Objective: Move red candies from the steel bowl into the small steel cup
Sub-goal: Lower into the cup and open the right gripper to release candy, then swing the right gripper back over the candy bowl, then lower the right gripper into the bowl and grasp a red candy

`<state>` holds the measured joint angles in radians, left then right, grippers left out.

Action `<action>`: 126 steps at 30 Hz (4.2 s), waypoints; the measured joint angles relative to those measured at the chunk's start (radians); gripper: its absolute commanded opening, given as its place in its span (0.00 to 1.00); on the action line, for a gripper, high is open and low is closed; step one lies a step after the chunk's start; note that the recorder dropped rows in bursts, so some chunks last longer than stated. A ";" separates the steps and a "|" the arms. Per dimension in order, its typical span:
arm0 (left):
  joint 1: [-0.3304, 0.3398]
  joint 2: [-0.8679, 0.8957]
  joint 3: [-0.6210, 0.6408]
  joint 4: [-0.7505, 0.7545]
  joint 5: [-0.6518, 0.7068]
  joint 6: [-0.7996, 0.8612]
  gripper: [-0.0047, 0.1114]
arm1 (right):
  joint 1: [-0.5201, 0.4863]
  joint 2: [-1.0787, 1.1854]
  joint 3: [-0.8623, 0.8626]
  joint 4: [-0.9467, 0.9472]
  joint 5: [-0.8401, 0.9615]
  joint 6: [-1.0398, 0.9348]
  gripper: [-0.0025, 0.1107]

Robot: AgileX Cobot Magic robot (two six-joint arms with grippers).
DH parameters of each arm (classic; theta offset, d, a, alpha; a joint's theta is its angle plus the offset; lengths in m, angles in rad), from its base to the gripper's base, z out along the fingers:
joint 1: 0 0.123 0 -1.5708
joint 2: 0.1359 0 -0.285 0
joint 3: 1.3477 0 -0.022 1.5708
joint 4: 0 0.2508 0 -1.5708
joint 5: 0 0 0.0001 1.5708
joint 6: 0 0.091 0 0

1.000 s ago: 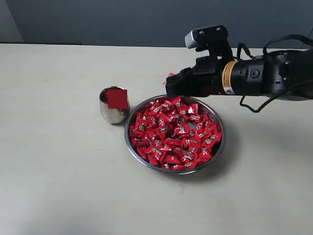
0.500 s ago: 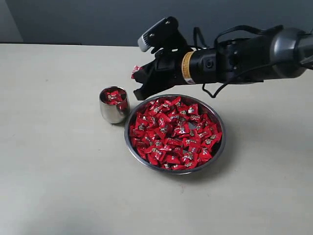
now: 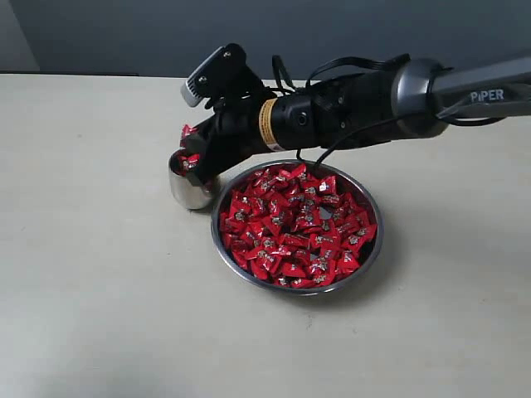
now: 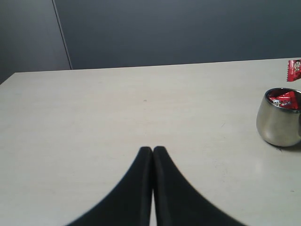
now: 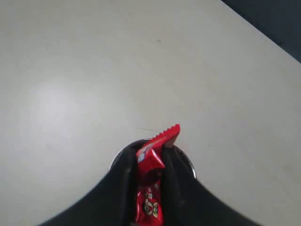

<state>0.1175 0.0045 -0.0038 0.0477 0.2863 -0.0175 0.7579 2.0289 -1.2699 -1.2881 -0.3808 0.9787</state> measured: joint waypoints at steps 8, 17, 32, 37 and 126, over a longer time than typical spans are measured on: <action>0.000 0.000 0.000 0.000 0.000 0.000 0.04 | 0.000 0.051 -0.008 -0.004 0.000 0.015 0.02; 0.000 0.000 0.000 0.000 0.000 0.000 0.04 | 0.000 0.059 -0.008 -0.008 -0.010 0.015 0.02; 0.000 0.000 0.000 0.000 0.000 0.000 0.04 | 0.000 0.059 -0.014 0.004 -0.024 0.015 0.02; 0.000 0.000 0.000 0.000 0.000 0.000 0.04 | 0.000 0.059 -0.027 0.009 -0.012 0.017 0.02; 0.000 0.000 0.000 0.000 0.000 0.000 0.04 | -0.073 -0.477 0.804 1.168 -0.020 -1.004 0.02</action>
<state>0.1175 0.0045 -0.0038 0.0477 0.2863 -0.0175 0.6850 1.5515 -0.4664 -0.1197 -0.4006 -0.0257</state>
